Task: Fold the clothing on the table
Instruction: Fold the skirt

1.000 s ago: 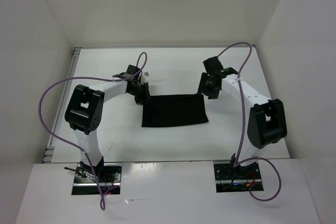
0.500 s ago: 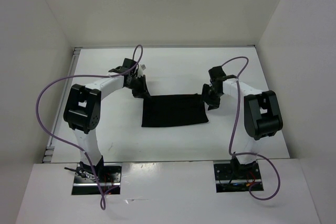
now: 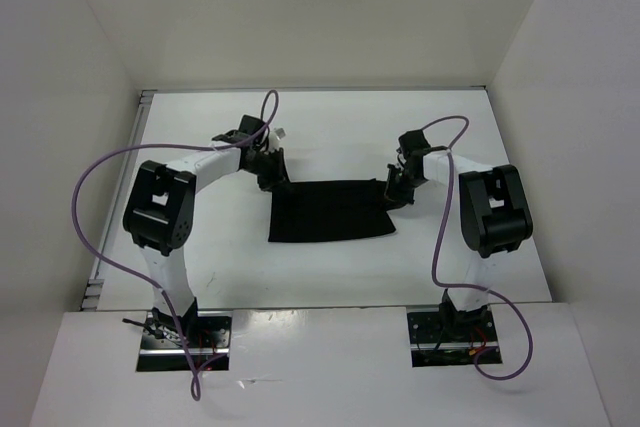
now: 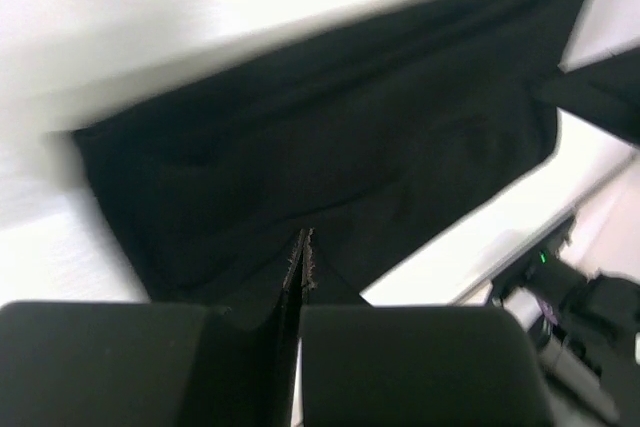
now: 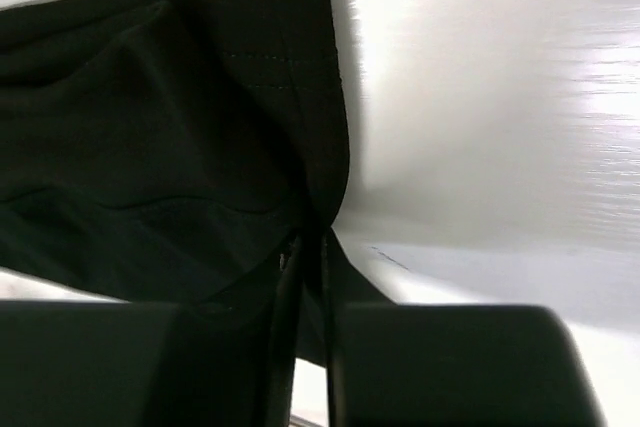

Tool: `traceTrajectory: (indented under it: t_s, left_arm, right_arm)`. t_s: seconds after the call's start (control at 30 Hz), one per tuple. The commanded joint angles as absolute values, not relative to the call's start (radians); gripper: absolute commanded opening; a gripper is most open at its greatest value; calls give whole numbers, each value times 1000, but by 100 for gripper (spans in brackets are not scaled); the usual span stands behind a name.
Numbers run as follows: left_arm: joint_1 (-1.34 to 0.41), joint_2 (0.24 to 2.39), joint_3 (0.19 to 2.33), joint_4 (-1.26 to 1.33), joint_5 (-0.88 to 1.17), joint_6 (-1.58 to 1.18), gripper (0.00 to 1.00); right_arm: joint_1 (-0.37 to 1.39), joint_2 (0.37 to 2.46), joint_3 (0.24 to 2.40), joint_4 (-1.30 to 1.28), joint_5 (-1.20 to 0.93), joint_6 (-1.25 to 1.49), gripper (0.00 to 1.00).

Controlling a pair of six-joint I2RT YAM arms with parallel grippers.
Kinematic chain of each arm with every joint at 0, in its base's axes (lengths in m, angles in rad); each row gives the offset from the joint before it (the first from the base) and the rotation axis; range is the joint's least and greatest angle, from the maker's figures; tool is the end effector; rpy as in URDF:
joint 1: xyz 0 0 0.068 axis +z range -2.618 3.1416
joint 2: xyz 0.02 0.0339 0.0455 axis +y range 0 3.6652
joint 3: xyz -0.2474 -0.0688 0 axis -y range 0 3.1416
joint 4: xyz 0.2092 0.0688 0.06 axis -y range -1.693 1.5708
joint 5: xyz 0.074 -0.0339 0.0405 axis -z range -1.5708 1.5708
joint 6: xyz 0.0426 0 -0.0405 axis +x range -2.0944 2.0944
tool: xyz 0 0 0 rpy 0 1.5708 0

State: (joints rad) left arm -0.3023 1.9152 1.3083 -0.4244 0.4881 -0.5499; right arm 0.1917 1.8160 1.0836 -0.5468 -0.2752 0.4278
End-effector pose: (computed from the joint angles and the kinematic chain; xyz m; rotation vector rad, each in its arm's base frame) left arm 0.3443 -0.1283 0.1806 -0.1491 2.7056 -0.9219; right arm 0.3009 0.0702 0.1481 0.2834 2.8911 0.5130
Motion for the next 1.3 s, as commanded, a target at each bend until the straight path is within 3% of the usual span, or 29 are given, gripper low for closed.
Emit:
traceTrajectory:
  t_s: [0.0,0.03,0.23,0.43,0.8,1.27]
  left_arm:
    - [-359,1885,1307,-390,586,-535,0]
    - [-370,1894,1307,-381,600,-535,0]
    - [-410,2006,1379,-351,719,-516,0]
    - [-430,2115,1557,-503,675,-456,0]
    - [-548,1944,1336,-578,597,-403,0]
    - [-607,2062,1351,-502,632,-442,0]
  right_arm:
    - [192,1847,1048,-492,-334,422,5]
    - [192,1847,1048,-492,-334,431,0]
    - [192,1815,1039,-492,-321,440,0]
    - [192,1825,1039,-502,-311,440,0]
    - [192,1825,1057,-511,-272,440,0]
    - [201,1805,1057,-520,-262,440,0]
